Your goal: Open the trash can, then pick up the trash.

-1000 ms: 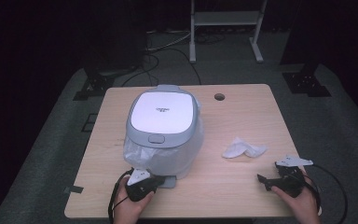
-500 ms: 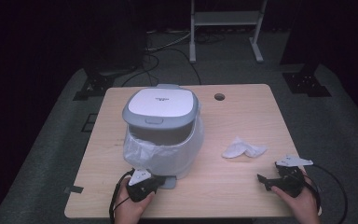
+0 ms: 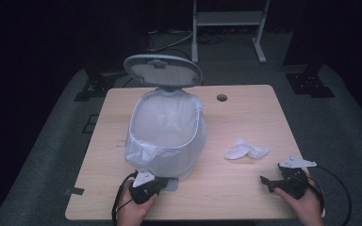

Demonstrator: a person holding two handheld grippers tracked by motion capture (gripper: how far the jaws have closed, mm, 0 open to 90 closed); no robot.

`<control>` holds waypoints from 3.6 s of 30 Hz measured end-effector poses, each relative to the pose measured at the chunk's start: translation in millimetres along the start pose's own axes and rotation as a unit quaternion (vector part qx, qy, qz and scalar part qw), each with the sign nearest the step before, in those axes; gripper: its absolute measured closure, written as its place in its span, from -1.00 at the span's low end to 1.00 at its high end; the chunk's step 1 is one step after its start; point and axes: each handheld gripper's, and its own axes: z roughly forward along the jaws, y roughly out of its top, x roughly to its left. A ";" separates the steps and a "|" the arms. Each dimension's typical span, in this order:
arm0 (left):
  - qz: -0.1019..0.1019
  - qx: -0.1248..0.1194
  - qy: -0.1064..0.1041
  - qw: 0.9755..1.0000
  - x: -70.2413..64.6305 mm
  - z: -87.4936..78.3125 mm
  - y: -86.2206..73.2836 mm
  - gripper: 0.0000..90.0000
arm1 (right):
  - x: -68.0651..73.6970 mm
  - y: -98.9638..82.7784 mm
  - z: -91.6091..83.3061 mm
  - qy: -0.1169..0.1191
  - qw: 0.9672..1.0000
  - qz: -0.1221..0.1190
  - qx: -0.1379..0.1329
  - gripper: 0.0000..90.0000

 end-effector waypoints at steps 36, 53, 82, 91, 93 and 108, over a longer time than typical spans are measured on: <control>0.002 -0.002 0.004 1.000 -0.2 0.3 -1.0 1.00 | 4.9 21.5 -1.7 0.007 0.999 0.037 -0.017 -0.83; 0.005 -0.002 0.007 1.000 -0.8 0.3 -0.9 1.00 | 5.9 44.7 12.6 0.020 0.998 0.048 -0.032 -0.82; 0.005 -0.002 0.007 1.000 -0.8 0.4 -1.0 1.00 | 5.4 76.2 41.0 0.023 0.996 0.064 -0.051 -0.73; 0.005 -0.003 0.007 1.000 -0.7 0.4 -1.0 1.00 | 4.0 75.5 53.9 0.012 0.998 0.055 -0.038 -0.72; 0.005 -0.003 0.007 1.000 -0.8 0.4 -1.0 1.00 | 3.1 74.1 56.4 0.007 0.998 0.054 -0.032 -0.71; 0.006 -0.003 0.008 1.000 -1.0 0.5 -1.1 1.00 | 6.1 66.9 64.2 -0.017 1.000 0.022 0.003 -0.65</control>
